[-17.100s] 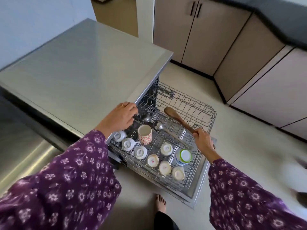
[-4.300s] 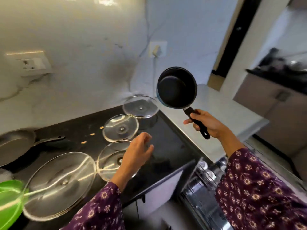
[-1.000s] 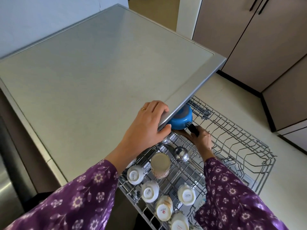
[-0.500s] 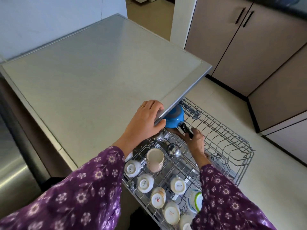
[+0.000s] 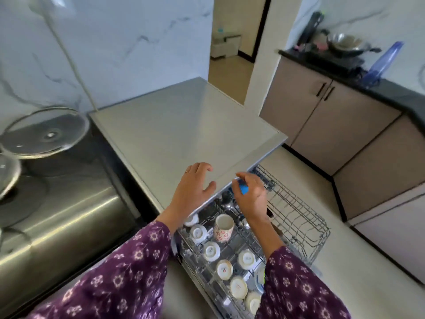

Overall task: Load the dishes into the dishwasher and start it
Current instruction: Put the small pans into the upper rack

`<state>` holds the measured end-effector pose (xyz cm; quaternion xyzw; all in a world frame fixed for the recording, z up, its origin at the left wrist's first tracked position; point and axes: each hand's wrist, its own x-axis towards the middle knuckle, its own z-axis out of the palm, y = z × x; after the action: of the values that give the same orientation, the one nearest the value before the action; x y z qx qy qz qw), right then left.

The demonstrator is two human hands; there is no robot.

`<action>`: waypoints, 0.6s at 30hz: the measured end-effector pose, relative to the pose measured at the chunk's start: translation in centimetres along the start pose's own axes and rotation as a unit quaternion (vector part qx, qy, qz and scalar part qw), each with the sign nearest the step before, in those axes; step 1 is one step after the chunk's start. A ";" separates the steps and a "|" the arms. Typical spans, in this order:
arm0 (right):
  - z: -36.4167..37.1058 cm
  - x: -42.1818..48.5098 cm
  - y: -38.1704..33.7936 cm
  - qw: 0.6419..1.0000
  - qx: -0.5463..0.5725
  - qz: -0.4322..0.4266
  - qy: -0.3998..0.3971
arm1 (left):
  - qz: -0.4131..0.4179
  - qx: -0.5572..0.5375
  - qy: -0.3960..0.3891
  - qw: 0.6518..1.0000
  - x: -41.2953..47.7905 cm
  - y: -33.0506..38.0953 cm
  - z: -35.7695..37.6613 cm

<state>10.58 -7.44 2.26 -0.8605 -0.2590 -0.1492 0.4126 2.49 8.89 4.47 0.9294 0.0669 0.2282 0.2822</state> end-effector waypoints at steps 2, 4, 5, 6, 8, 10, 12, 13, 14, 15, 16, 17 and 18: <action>-0.1 1.0 -4.8 0.998 0.040 -0.040 0.010 | -0.031 -0.005 0.028 0.999 -1.3 -0.7 -3.8; 0.5 1.9 -9.6 0.995 0.078 -0.066 0.005 | -0.063 -0.004 0.047 0.997 -2.9 -2.0 -7.7; 1.0 2.1 -12.2 0.992 0.095 -0.079 -0.005 | -0.085 -0.005 0.057 0.995 -4.0 -2.7 -9.8; 1.7 2.1 -14.9 0.990 0.107 -0.093 -0.020 | -0.108 -0.004 0.070 0.992 -5.3 -3.7 -12.0; 3.4 2.1 -19.7 0.984 0.117 -0.124 -0.058 | -0.141 0.009 0.097 0.985 -7.8 -5.7 -16.2; 6.0 1.4 -24.8 0.975 0.124 -0.154 -0.102 | -0.162 0.038 0.126 0.978 -10.8 -8.3 -20.9; 8.7 0.1 -29.9 0.965 0.134 -0.174 -0.145 | -0.180 0.062 0.151 0.970 -14.1 -10.8 -25.5; 9.8 -0.5 -32.0 0.960 0.140 -0.177 -0.167 | -0.190 0.071 0.159 0.966 -15.5 -11.9 -27.3; 11.2 -1.3 -34.6 0.953 0.146 -0.182 -0.191 | -0.202 0.084 0.169 0.961 -17.3 -13.2 -29.6; 12.4 -2.1 -36.8 0.947 0.151 -0.188 -0.210 | -0.213 0.095 0.177 0.956 -18.9 -14.3 -31.5; 13.8 -3.0 -39.1 0.942 0.153 -0.198 -0.226 | -0.225 0.105 0.188 0.950 -20.7 -15.7 -33.4; 15.3 -3.8 -41.1 0.936 0.156 -0.206 -0.238 | -0.237 0.112 0.201 0.944 -22.3 -16.8 -35.2; 16.7 -4.5 -42.8 0.932 0.156 -0.215 -0.246 | -0.247 0.118 0.212 0.938 -23.7 -17.8 -36.7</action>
<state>-16.74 26.71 16.99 -0.7190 -0.5513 0.0241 0.4226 -35.44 35.82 12.50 0.8405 0.3786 0.3335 0.1975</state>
